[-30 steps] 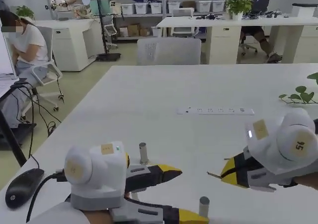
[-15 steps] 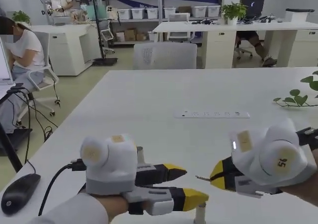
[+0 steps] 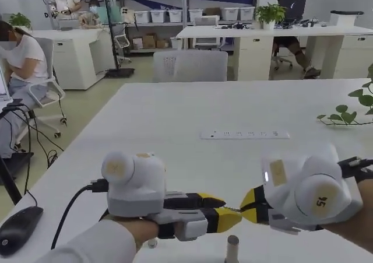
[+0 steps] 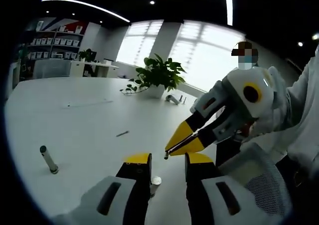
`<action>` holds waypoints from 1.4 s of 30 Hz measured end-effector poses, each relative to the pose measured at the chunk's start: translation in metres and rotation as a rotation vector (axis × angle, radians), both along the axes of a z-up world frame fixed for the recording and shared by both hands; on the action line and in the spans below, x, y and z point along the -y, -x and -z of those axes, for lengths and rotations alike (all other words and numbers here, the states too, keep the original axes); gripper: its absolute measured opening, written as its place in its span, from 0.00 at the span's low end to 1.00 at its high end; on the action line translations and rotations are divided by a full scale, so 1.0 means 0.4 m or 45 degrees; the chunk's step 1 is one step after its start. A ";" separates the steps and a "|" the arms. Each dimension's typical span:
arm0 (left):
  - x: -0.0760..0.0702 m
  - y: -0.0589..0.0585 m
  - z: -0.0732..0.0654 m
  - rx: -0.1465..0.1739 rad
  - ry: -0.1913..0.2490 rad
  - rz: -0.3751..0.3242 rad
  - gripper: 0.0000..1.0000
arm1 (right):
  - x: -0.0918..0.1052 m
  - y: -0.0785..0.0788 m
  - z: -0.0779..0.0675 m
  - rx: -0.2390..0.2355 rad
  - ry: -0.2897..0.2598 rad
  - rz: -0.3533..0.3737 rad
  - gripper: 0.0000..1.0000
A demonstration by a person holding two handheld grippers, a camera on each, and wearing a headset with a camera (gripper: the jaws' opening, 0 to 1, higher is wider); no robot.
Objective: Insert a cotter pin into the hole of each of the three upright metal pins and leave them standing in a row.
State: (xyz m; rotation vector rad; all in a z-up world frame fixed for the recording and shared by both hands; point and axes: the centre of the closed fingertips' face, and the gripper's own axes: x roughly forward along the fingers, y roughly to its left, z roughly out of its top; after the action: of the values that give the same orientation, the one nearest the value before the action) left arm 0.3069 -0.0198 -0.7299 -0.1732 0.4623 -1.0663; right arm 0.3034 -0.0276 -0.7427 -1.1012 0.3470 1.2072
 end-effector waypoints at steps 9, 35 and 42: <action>0.019 0.001 0.002 -0.099 0.049 -0.001 0.16 | 0.002 0.006 -0.004 0.066 0.027 -0.032 0.02; 0.029 0.009 0.033 -0.307 0.084 -0.020 0.01 | 0.003 0.018 0.009 0.120 0.076 -0.095 0.03; 0.029 0.010 0.030 -0.296 0.085 -0.021 0.00 | 0.004 0.018 0.008 0.119 0.084 -0.091 0.04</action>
State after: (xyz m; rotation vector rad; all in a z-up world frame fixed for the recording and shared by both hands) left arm 0.3027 -0.0314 -0.7420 -0.3621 0.6339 -1.0504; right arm 0.2962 -0.0290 -0.7460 -1.2317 0.2792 1.2097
